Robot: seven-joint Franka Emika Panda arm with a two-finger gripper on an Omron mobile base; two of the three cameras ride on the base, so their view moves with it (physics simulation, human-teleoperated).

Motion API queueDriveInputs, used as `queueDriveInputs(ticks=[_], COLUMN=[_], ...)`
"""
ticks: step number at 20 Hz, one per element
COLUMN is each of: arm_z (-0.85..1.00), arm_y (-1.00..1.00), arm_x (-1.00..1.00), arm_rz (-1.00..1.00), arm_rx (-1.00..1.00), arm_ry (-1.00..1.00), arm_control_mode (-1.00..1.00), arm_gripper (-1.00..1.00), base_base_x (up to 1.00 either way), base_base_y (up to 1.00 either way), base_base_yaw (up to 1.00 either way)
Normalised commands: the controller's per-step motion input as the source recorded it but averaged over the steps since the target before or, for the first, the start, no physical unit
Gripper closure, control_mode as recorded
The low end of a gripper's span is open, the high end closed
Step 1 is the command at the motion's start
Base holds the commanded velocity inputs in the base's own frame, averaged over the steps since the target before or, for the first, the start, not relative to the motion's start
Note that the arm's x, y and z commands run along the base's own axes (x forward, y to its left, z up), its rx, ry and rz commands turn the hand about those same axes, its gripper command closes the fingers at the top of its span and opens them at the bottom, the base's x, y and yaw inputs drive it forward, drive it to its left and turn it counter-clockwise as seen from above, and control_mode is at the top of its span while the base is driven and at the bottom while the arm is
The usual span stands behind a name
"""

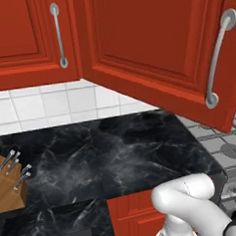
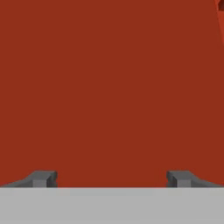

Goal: Get the candle and the wine from the cabinet and move them to the dining counter.

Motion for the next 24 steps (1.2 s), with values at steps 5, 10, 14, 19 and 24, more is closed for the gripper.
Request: queueDriveInputs(ticks=[5, 10, 14, 19, 24], arm_z=[0.0, 0.0, 0.0, 0.0, 0.07], arm_y=[0.72, 0.75, 0.74, 0.7, 0.67], arm_x=[-0.26, -0.05, 0.0, 0.0, 0.0], arm_rz=[-0.13, -0.12, -0.11, -0.1, -0.12], arm_rx=[0.0, 0.0, 0.0, 0.0, 0.0], arm_ry=[0.0, 0.03, 0.06, 0.06, 0.08], arm_control_mode=[-1.0, -1.0, -1.0, -1.0, -1.0], arm_gripper=[-1.0, -1.0, -1.0, -1.0, -1.0], base_base_x=[0.0, 0.0, 0.0, 0.0, 0.0], base_base_y=[0.0, 0.0, 0.0, 0.0, 0.0], base_base_yaw=[0.0, 0.0, 0.0, 0.0, 0.0])
